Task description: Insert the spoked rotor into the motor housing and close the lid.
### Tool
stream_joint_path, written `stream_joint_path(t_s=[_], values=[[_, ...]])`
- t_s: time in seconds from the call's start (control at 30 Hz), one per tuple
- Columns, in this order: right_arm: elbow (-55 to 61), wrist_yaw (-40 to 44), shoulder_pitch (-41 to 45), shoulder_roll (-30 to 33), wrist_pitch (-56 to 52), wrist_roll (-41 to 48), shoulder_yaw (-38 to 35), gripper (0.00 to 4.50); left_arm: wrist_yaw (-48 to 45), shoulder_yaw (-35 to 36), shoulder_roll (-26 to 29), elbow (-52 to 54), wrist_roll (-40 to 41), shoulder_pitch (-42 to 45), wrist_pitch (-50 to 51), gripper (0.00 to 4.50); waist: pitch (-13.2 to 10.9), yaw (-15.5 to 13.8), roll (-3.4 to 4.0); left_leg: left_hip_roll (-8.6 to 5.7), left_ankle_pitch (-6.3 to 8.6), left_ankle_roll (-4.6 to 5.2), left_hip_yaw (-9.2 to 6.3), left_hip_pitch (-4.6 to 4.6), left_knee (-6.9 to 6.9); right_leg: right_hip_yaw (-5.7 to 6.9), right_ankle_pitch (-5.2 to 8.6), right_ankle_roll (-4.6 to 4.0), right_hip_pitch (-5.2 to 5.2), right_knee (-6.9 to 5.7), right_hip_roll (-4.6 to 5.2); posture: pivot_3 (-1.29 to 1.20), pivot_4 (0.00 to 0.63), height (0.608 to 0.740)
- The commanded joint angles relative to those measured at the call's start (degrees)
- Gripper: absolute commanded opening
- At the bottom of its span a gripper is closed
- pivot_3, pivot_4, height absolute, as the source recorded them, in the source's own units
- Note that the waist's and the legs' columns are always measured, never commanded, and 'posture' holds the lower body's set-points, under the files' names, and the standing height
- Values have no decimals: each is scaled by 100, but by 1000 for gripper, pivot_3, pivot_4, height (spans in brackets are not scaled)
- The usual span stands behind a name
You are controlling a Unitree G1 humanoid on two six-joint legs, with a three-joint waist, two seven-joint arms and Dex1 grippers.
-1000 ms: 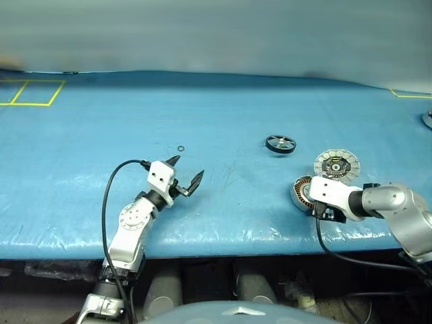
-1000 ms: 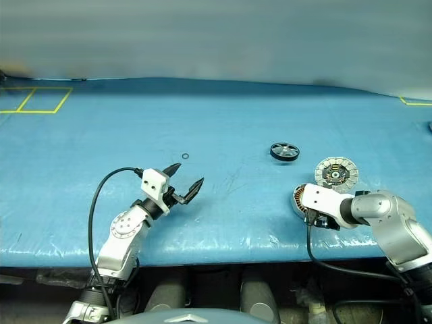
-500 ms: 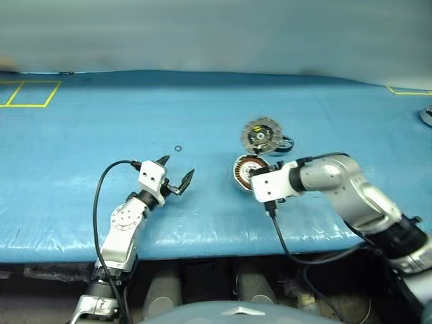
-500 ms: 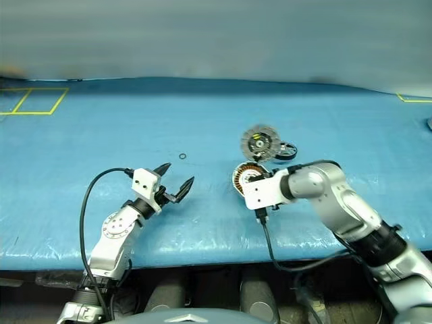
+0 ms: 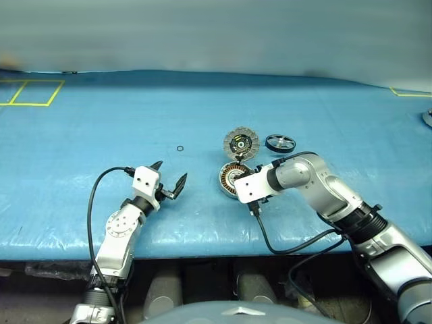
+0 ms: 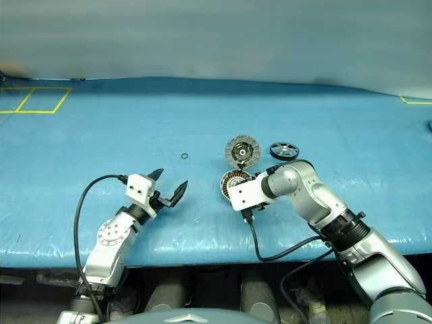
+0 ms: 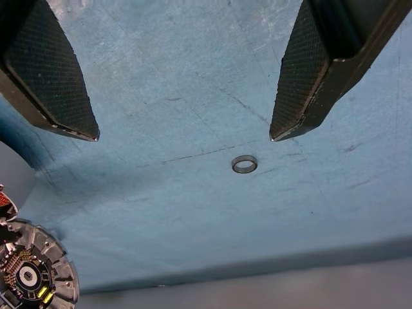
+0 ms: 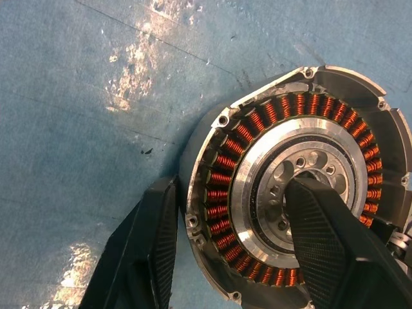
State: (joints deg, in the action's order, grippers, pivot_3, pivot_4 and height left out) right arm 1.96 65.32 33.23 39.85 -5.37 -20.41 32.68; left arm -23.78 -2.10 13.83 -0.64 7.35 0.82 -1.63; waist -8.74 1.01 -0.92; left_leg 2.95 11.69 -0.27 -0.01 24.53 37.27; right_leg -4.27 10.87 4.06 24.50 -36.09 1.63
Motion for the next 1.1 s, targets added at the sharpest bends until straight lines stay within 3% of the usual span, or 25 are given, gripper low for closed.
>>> stream_joint_path(t_s=[0.03,0.4,0.57,0.73,0.93,1.03,1.1], values=[[352,58,-28,-128,36,80,-88,2161,27,32,24,284,-20,21,-42,4500,0,13,0,0,0,0,0,0,0,0,0,0,0,0,0,0,150,740],[411,240,-138,-260,-62,57,-27,2161,7,-17,16,257,-22,84,-16,4500,0,16,0,0,0,0,0,2,-3,1,0,-1,1,0,0,0,150,740],[673,16,-142,-222,181,-20,-160,3768,7,14,42,242,-21,102,-20,4500,0,15,0,0,0,0,0,2,-3,2,0,-1,1,1,0,0,150,740],[1508,43,-185,-123,-30,238,-550,3768,-46,8,56,150,-8,189,-52,4500,0,12,0,0,0,0,-1,3,-4,2,0,-1,3,0,0,0,150,740],[2241,-366,-419,-279,-746,793,-1477,3768,-320,-86,64,-96,66,522,41,4500,0,-26,0,0,-1,-2,-2,4,2,3,0,0,-1,0,0,0,150,740],[2452,-1040,-888,-832,-1614,1549,-2520,3768,-50,46,45,-525,-146,861,-177,4500,4,-41,-5,0,-1,-2,-6,4,0,7,-1,-2,-2,1,0,0,150,740],[2570,-1310,-1394,-908,-1893,1624,-2817,3768,105,146,52,-866,-210,1072,-295,4500,4,-49,-5,0,-1,-2,-11,5,0,10,-1,-2,-4,0,-2,0,150,740]])
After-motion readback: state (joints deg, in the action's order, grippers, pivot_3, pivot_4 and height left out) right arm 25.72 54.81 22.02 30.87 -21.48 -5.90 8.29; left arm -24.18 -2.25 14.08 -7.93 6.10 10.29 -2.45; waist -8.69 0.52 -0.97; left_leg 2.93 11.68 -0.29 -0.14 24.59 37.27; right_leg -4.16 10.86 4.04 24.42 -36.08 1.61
